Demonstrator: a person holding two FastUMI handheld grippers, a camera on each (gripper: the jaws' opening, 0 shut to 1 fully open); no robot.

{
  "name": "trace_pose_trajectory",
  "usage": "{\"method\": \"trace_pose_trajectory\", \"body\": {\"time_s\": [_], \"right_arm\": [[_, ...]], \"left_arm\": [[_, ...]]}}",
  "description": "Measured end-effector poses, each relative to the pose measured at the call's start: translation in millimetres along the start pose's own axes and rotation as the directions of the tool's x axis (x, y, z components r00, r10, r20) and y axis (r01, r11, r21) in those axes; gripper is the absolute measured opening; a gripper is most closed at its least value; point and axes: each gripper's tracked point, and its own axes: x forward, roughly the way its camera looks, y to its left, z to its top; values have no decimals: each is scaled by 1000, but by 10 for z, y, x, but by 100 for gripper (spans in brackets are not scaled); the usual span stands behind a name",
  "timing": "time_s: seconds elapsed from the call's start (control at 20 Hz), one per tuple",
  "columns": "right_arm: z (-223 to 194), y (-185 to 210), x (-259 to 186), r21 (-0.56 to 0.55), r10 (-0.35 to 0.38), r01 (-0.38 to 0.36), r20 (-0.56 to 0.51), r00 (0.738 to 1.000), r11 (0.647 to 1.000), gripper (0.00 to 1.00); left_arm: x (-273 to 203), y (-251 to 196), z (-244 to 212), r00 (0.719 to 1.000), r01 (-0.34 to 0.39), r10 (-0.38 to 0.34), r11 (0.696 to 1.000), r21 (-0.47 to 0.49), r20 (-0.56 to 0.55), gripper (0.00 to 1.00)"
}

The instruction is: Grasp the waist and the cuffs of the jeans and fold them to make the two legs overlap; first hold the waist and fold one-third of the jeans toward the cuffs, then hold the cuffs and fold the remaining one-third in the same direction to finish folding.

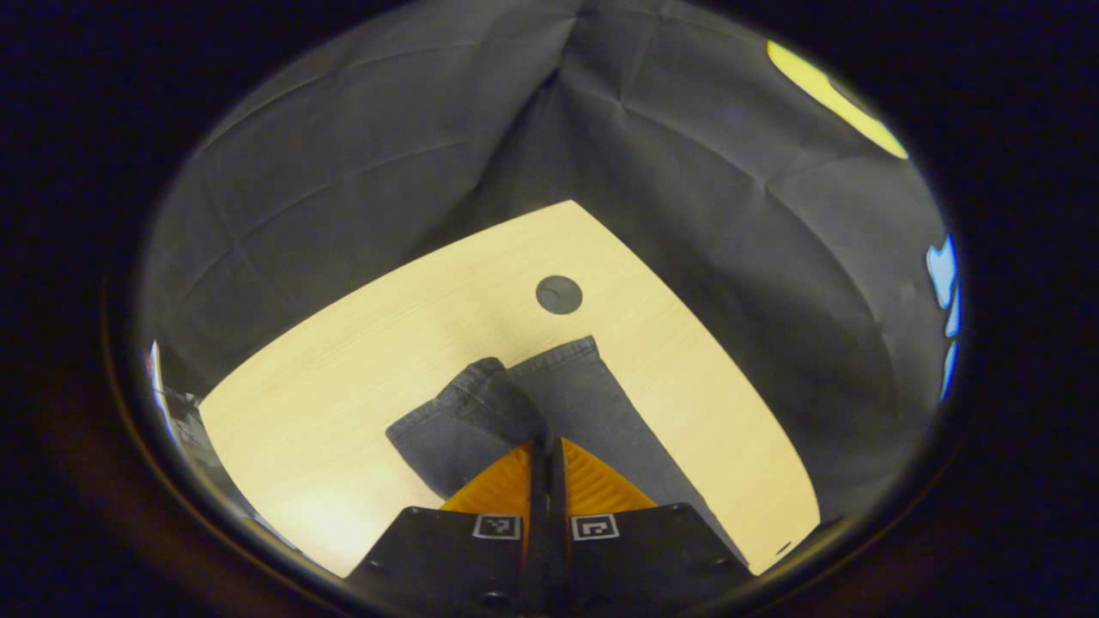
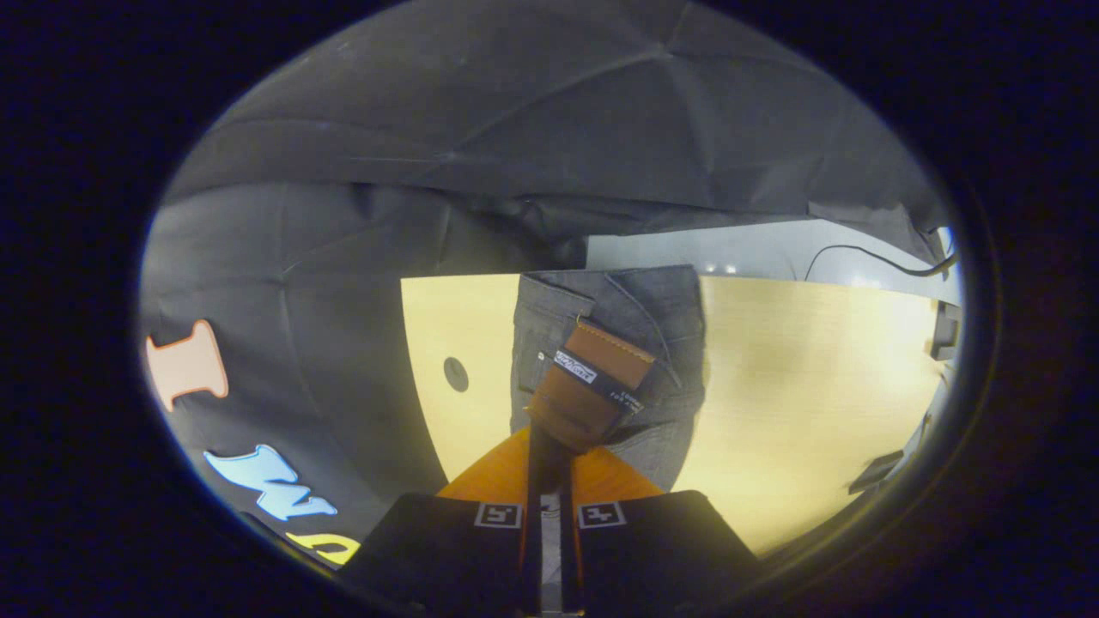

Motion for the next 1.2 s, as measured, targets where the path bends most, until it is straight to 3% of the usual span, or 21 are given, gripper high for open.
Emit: {"method": "trace_pose_trajectory", "body": {"time_s": [0.1,0.2,0.25,0.3,0.35,0.4,0.5,0.55,0.65,0.75,1.05,1.2], "right_arm": [[11,7,231,-36,-37,37,3,999,999,8],[39,105,323,-62,-11,11,2,1000,998,10],[76,290,337,-72,77,-75,23,997,995,32],[199,519,240,-108,172,-165,61,983,980,54],[194,678,148,-148,253,-238,95,963,960,77],[256,732,110,-178,286,-262,124,950,949,99],[230,635,102,-191,248,-224,112,962,956,96],[183,609,88,-191,223,-202,92,970,961,96],[147,355,71,-212,169,-149,80,982,966,97],[115,162,49,-235,135,-115,71,988,965,97],[143,-214,-67,-211,83,-68,65,994,975,96],[223,-438,-13,-202,8,9,81,997,979,96]], "left_arm": [[195,-75,-59,999,2,0,999,36,-40,7],[295,-221,-60,995,9,-3,998,68,-98,10],[302,-356,-22,994,37,-29,996,83,-106,11],[243,-548,70,992,84,-74,991,107,-100,22],[139,-733,156,989,134,-125,983,123,-83,25],[46,-1014,305,975,220,-217,968,117,-35,36],[-194,-1444,668,946,300,-310,947,114,89,35],[-271,-1596,823,939,300,-317,945,129,134,27],[-520,-1617,908,934,292,-317,943,159,163,60],[-447,-1672,966,942,273,-299,947,169,155,55],[-799,-1126,855,960,234,-243,969,77,136,56],[-959,-705,632,974,184,-193,980,79,122,56]]}}
